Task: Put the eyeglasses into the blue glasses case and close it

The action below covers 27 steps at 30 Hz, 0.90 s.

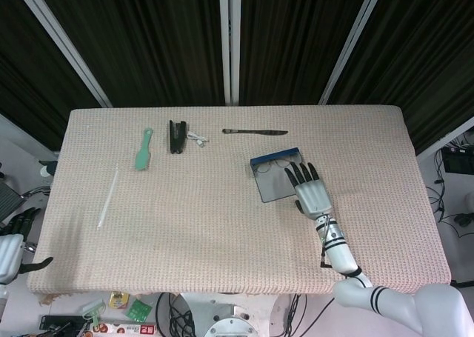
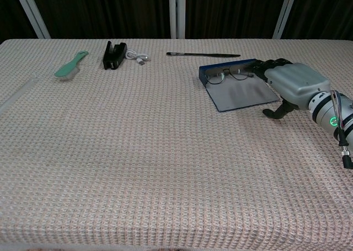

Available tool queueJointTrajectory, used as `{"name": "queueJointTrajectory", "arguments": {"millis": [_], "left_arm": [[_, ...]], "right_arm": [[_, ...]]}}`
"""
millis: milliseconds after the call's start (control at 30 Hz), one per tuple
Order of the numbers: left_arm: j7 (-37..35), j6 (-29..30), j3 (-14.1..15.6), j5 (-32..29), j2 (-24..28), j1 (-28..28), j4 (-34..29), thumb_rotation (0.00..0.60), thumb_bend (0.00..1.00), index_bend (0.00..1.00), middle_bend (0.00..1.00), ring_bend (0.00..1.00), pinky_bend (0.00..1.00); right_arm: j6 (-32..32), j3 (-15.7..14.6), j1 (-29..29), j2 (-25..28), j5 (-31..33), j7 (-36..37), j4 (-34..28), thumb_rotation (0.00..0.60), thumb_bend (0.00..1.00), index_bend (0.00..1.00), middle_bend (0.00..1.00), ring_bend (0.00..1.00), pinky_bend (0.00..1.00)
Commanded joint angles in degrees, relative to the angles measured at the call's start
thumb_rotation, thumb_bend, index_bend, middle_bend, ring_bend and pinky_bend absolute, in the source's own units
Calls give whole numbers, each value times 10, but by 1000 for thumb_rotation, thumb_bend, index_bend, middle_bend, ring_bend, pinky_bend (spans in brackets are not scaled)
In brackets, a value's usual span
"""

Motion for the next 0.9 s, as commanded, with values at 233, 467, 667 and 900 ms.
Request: {"name": "queueJointTrajectory", "arguments": {"millis": [233,467,667,900], "left_arm": [[-5,0,1,0,0,1,4,600,0,84,55,81,237],[-7,-1,2,0,-1,1,7,600,0,84,55,81,237],[-8,-2,1,-1,-1,1,8,600,0,84,55,81,237],[-9,-3,2,-1,-2,1,9,600,0,84,55,81,237]], "right_arm": [[-3,6,4,-10,-6,-2,14,600,205,68,0,0,0],[-10,13,10,-23,-6,-2,32,600,212,75,0,0,0],[-19,14,14,-33,-6,-3,46,600,212,78,0,0,0],[-22,14,15,-41,-10,0,60,600,212,81,0,0,0]]}}
